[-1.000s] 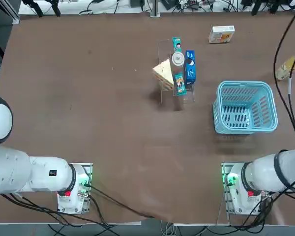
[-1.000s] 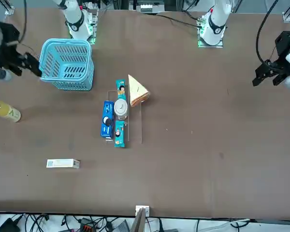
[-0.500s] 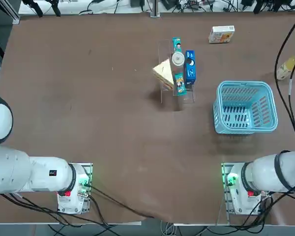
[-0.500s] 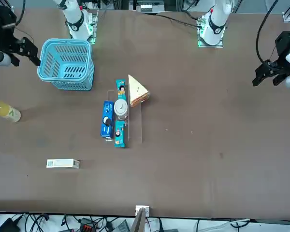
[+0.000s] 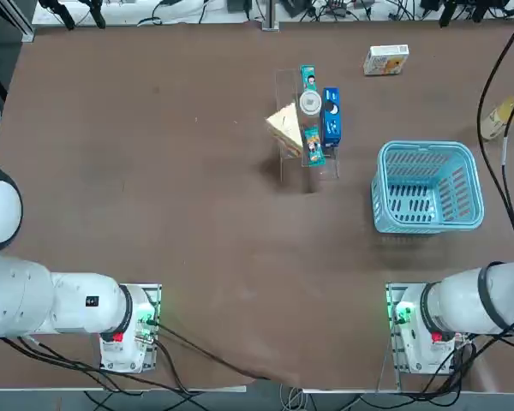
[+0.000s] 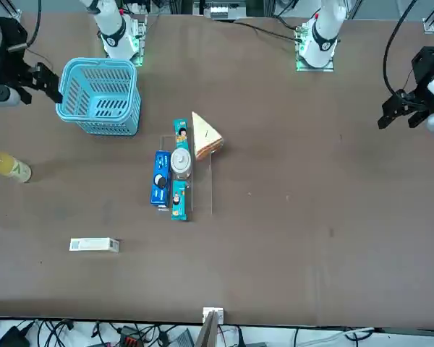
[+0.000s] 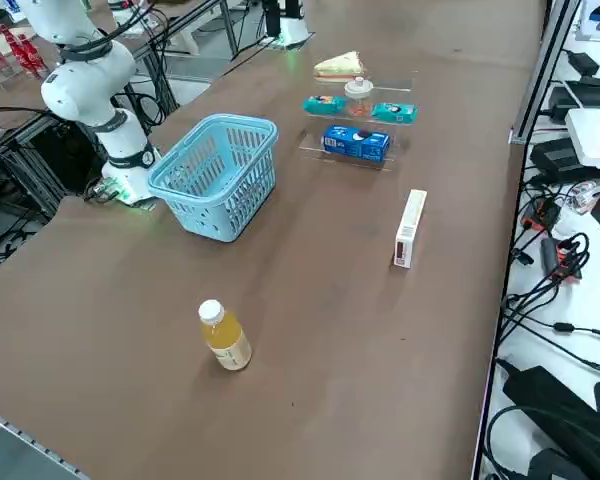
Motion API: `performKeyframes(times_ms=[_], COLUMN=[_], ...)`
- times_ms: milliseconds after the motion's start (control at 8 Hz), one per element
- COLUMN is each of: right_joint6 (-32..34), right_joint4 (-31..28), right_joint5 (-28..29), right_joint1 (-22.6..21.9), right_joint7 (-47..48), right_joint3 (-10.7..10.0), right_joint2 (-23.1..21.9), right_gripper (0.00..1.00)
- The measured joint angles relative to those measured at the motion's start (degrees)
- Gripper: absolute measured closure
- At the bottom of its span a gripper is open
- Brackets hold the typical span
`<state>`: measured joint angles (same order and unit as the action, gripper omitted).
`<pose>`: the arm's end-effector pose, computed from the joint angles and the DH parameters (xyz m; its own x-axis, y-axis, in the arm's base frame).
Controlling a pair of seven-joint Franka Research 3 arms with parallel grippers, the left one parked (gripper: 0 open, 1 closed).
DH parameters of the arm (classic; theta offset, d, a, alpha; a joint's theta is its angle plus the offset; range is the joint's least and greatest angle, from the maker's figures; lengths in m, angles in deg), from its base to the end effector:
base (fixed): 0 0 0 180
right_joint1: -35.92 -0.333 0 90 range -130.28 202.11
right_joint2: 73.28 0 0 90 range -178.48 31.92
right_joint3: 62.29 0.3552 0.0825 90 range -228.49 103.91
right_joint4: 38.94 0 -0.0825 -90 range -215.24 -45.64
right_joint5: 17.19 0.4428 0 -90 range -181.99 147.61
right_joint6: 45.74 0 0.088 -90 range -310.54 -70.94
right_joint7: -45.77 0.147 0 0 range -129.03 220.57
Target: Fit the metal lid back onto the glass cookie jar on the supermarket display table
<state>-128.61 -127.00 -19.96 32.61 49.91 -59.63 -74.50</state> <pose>0.5877 0.0541 0.6441 0.9975 0.0257 -0.0654 0.0293 -0.9981 0.0541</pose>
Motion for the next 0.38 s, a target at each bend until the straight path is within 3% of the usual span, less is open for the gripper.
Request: performKeyframes(times_ms=[375], right_joint6=[-0.02], right_joint4=[-0.01], right_joint5=[1.51], right_joint1=[0.00], right_joint7=[0.02], right_joint3=[-1.19], right_joint2=[0.17], right_gripper=[0.00])
